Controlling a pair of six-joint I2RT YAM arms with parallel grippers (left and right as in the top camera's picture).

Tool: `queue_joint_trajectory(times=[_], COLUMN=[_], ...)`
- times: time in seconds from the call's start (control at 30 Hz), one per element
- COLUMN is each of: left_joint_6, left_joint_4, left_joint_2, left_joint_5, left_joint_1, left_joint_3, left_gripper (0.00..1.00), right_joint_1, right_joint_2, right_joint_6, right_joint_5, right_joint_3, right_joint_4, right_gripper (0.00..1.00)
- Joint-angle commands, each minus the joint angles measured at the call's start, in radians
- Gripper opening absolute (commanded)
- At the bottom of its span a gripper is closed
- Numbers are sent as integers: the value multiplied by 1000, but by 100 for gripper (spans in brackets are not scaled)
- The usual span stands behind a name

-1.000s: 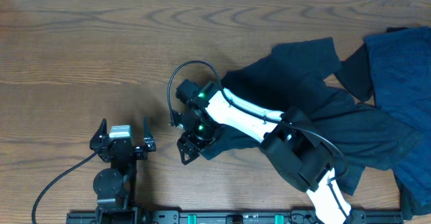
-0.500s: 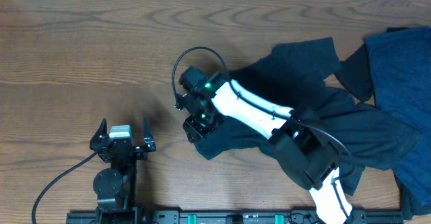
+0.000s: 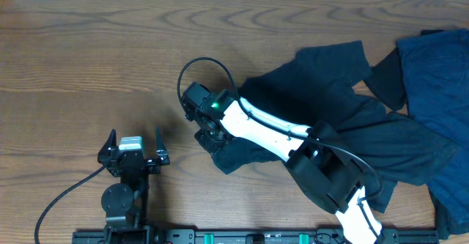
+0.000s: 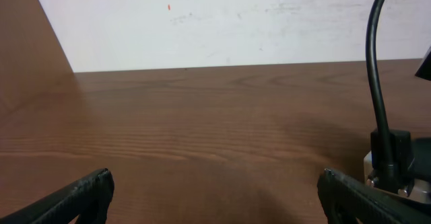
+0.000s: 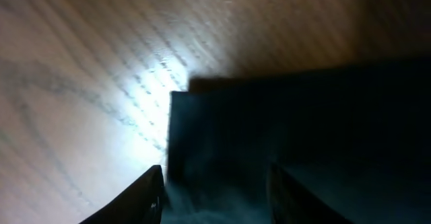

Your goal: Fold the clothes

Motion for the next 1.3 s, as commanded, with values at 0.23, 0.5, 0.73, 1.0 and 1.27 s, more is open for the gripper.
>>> queue_joint_trajectory(times=[0.23, 0.5, 0.73, 1.0, 1.27], left_joint_6=[9, 9, 9, 9, 9], left_joint_4=[-26, -26, -26, -26, -26], left_joint_2=[-6, -6, -6, -6, -6], left_joint_5=[-20, -20, -20, -20, -20], left_joint_1=[4, 4, 4, 4, 4], left_joint_3=[-26, -26, -26, -26, -26], left_gripper=[98, 98, 98, 98, 98], right_joint_1=[29, 51, 51, 56, 56], right_joint_2=[-27, -27, -27, -27, -27], right_joint_6=[16, 16, 16, 16, 16], right_joint_5=[31, 32, 35, 35, 36], right_joint_3=[7, 6, 6, 3, -19], right_joint_4=[11, 14, 14, 17, 30], right_gripper=[49, 49, 41, 38, 36])
